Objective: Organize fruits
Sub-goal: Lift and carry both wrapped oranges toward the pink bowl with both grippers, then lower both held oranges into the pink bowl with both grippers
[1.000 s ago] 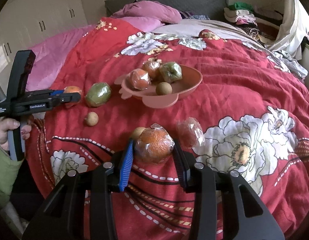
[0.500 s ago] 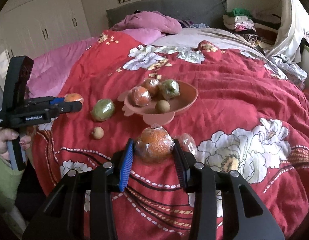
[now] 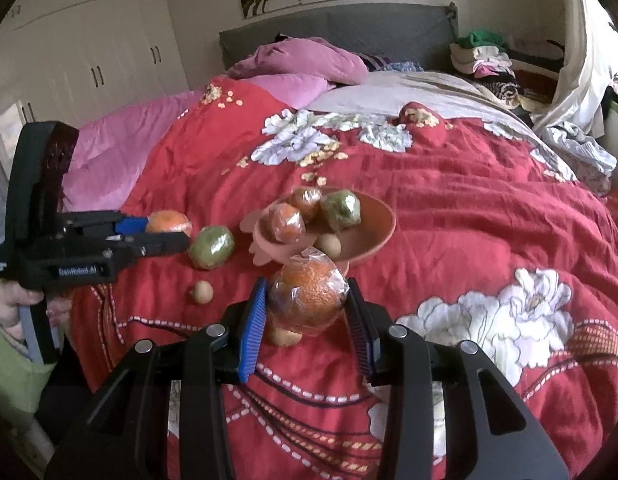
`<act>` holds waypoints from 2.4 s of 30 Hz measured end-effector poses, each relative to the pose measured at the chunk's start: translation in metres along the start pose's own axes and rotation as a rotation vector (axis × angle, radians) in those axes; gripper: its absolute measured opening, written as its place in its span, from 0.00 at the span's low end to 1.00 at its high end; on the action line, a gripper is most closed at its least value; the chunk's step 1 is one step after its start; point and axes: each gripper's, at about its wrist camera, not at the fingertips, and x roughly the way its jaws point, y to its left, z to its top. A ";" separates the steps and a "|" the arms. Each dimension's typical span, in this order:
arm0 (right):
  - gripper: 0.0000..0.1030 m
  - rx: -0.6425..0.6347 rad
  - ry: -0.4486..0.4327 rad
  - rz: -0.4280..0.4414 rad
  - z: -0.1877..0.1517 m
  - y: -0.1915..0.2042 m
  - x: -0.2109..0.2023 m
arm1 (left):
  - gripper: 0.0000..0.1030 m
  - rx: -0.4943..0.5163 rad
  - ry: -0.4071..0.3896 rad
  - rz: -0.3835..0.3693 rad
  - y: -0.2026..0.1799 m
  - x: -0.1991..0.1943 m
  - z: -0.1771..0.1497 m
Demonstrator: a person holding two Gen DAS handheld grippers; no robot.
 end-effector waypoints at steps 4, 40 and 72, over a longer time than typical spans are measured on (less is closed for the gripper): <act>0.36 -0.002 -0.017 0.004 0.009 -0.002 0.002 | 0.33 0.006 0.004 -0.012 -0.008 0.005 0.005; 0.36 -0.088 0.011 0.040 0.088 -0.026 0.047 | 0.33 0.029 0.041 -0.030 -0.023 0.043 0.037; 0.36 -0.119 0.170 0.076 0.077 -0.047 0.101 | 0.33 0.068 0.185 -0.074 -0.034 0.087 0.057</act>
